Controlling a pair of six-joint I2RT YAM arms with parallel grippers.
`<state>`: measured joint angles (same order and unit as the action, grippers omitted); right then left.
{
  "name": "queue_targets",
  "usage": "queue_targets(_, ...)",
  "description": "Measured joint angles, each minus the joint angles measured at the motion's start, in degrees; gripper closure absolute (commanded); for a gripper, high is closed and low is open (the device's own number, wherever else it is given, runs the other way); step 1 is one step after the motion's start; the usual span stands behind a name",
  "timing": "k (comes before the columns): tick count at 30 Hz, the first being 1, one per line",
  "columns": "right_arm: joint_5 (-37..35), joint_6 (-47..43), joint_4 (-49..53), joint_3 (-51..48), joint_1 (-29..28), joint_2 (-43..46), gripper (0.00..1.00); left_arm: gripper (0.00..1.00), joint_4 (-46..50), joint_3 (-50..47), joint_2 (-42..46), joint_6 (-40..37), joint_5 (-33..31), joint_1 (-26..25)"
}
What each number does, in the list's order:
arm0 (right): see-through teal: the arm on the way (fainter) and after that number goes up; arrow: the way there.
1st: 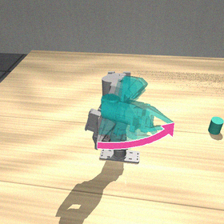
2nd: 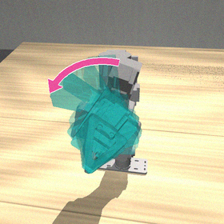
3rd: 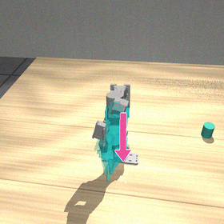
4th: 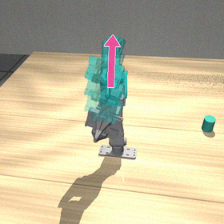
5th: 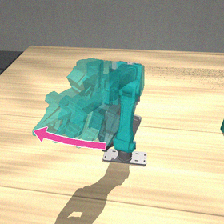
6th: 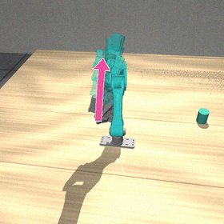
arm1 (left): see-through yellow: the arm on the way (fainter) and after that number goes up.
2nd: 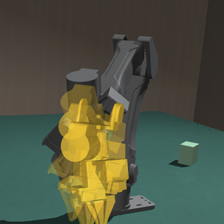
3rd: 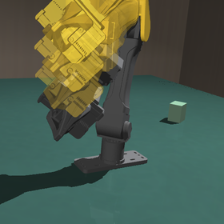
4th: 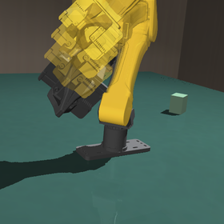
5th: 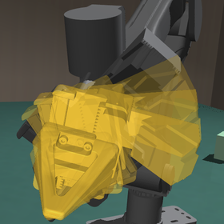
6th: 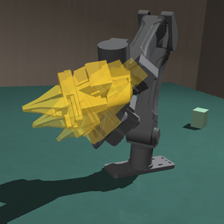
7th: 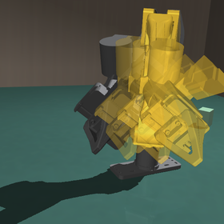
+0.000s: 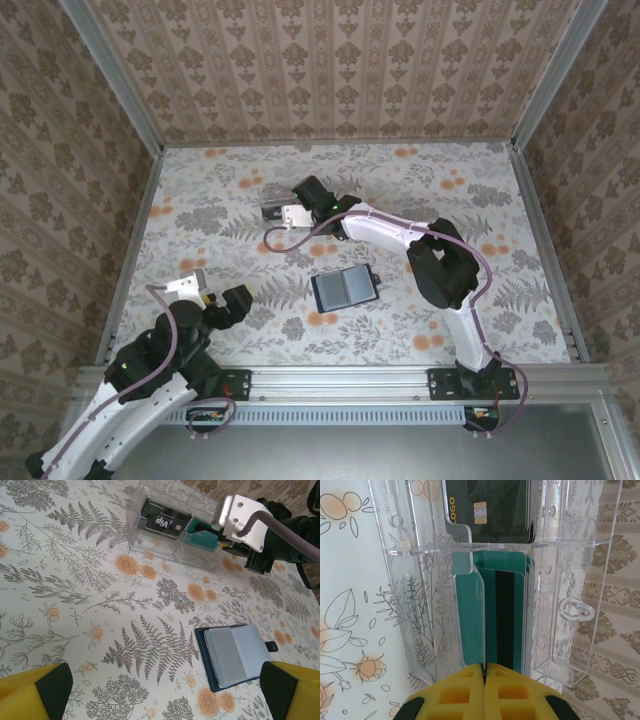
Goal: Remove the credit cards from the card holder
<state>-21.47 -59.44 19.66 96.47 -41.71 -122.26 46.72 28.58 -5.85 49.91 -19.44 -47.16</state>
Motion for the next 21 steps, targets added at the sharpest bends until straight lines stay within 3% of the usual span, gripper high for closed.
queue_targets(3, 0.0, 0.7, -0.2, 0.9, 0.2, -1.0, 0.83, 0.0, 0.2, 0.0, 0.5, 0.0, -0.1, 0.0)
queue_targets(5, -0.2, 0.9, -0.6, 1.0, 0.3, -1.6, 0.74, 0.0, 0.4, 0.0, 0.5, 0.0, -0.1, 0.0)
queue_targets(9, -0.9, 1.1, -1.8, 1.2, 0.6, -2.8, 0.73, 0.0, 0.5, 0.0, 0.5, 0.0, -0.1, 0.0)
queue_targets(11, -1.4, 1.0, -2.4, 1.7, 0.7, -3.2, 0.65, 0.0, 0.6, 0.0, 0.7, 0.0, -0.1, 0.0)
queue_targets(21, -3.5, 1.6, -6.0, 4.6, 1.3, -3.9, 0.64, 0.0, 1.1, 0.0, 1.0, 0.0, -0.1, 0.0)
